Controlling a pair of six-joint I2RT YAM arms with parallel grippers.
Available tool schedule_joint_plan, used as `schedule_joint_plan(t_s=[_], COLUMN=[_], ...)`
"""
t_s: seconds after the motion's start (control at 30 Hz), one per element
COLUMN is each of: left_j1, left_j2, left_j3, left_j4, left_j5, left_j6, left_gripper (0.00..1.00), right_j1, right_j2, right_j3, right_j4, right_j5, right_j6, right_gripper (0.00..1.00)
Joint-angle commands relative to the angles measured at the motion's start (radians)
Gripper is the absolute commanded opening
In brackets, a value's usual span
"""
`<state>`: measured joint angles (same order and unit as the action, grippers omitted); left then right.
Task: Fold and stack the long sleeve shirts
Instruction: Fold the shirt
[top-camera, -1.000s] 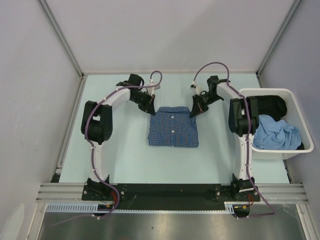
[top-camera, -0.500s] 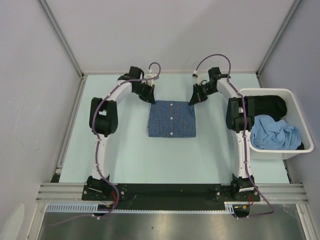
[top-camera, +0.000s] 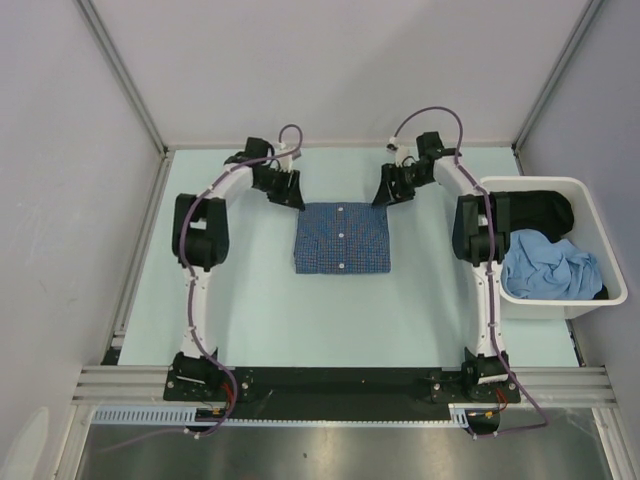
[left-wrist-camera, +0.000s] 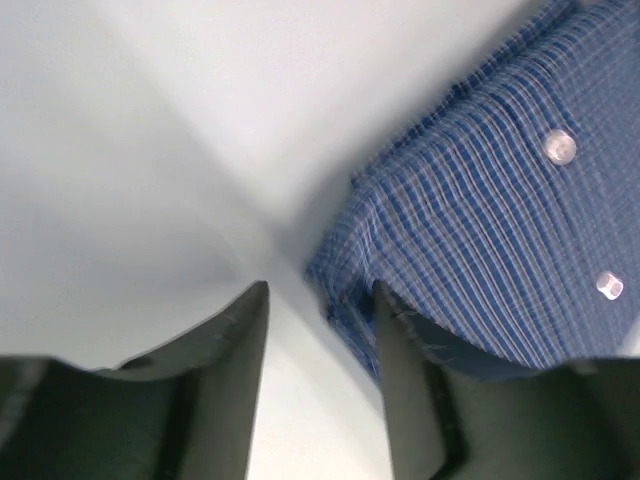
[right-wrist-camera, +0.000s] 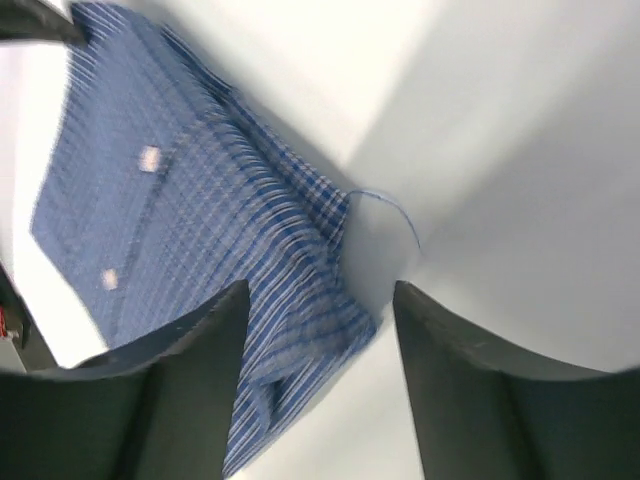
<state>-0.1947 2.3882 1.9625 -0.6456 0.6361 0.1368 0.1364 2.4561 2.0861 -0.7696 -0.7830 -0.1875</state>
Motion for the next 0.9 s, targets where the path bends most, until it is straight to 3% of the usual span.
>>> schedule_joint_plan(t_s=[0.0, 0.07, 0.1, 0.13, 0.23, 0.33, 0.43, 0.57, 0.77, 0.87], left_j1=[0.100, 0.109, 0.104, 0.086, 0.010, -0.093, -0.166, -0.166, -0.055, 0.007], left_j2=[-0.281, -0.381, -0.480, -0.522, -0.651, -0.692, -0.641, -0.506, -0.325, -0.374], left_j3=[-0.161, -0.322, -0.383, -0.448, -0.680, -0.896, -0.962, -1.051, -1.087, -1.114], left_j4=[0.158, 0.193, 0.208, 0.225, 0.329, 0.594, 0.833, 1.038, 0.957, 0.903], left_j5=[0.219, 0.293, 0.325, 0.385, 0.456, 0.493, 0.502, 0.485, 0.387, 0.408], left_j6=[-0.118, -0.120, -0.129, -0.141, -0.267, -0.438, -0.633, -0.866, -0.757, -0.699], left_gripper=[0.55, 0.76, 0.80, 0.99, 0.99, 1.00, 0.99, 1.00, 0.99, 0.99], right_j1=[-0.053, -0.054, -0.047, -0.034, 0.035, 0.141, 0.229, 0.243, 0.140, 0.094], right_j2=[-0.216, -0.334, -0.373, -0.420, -0.534, -0.583, -0.577, -0.479, -0.293, -0.315], right_j3=[-0.012, -0.098, -0.226, -0.288, -0.514, -0.696, -0.818, -0.942, -0.946, -0.937], right_j4=[0.047, 0.078, 0.136, 0.159, 0.222, 0.326, 0.490, 0.796, 0.699, 0.536], right_j5=[-0.038, -0.096, -0.114, -0.160, -0.264, -0.352, -0.366, -0.377, -0.355, -0.380], right_j6=[0.054, 0.085, 0.106, 0.143, 0.228, 0.325, 0.432, 0.646, 0.570, 0.475], right_gripper=[0.67, 0.72, 0.80, 0.82, 0.90, 0.94, 0.94, 0.93, 0.92, 0.91])
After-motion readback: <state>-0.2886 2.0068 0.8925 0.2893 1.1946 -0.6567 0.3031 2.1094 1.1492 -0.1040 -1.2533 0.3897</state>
